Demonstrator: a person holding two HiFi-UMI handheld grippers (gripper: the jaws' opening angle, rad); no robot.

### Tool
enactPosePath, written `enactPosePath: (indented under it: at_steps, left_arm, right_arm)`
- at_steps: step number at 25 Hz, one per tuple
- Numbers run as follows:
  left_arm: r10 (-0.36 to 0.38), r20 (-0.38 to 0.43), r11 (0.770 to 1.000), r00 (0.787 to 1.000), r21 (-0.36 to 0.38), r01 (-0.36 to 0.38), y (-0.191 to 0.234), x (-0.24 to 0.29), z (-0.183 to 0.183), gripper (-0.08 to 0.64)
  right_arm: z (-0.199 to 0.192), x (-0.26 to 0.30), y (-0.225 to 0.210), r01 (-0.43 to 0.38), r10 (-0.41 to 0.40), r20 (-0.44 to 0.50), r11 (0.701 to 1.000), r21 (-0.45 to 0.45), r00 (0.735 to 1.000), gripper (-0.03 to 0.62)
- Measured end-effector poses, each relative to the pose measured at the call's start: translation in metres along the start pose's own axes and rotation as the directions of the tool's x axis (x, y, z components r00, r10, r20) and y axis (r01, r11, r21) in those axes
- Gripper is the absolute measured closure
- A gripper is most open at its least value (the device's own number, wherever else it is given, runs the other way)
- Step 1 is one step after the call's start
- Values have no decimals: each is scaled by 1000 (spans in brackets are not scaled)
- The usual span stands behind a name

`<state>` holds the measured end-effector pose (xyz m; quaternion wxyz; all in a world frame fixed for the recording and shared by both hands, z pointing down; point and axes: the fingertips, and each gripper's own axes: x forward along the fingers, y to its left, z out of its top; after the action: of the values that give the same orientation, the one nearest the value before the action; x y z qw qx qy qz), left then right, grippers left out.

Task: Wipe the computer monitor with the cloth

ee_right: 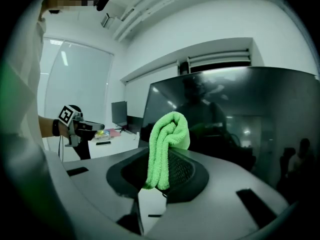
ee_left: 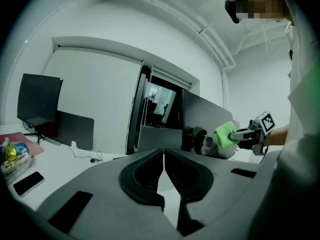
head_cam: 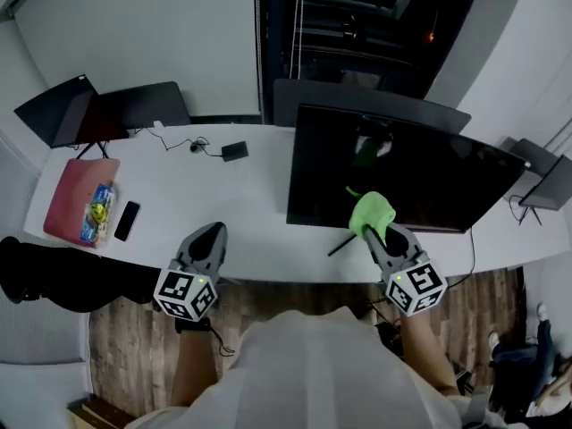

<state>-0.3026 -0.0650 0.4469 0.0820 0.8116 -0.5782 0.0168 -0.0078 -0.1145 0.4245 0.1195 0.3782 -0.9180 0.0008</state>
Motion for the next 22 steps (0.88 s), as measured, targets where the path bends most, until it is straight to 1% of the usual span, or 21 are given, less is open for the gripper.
enactPosePath:
  at_steps: [3, 6, 16, 22]
  left_arm:
    - [25, 6, 1000, 1000, -4, -25, 9, 2, 3, 535]
    - [29, 8, 1000, 1000, -8, -29, 9, 6, 5, 535]
    - [-46, -20, 999, 999, -5, 46, -21, 21, -1, 535]
    - [-55, -34, 998, 998, -8, 55, -24, 20, -4, 535]
  right_arm:
    - [-9, -21, -23, 91, -92, 12, 995, 51, 996, 523]
    - [-10, -35, -33, 131, -133, 24, 989, 63, 991, 523]
    - [-16, -40, -19, 123, -125, 30, 990, 63, 992, 523]
    - [-13, -45, -19, 134, -137, 35, 989, 65, 990, 523]
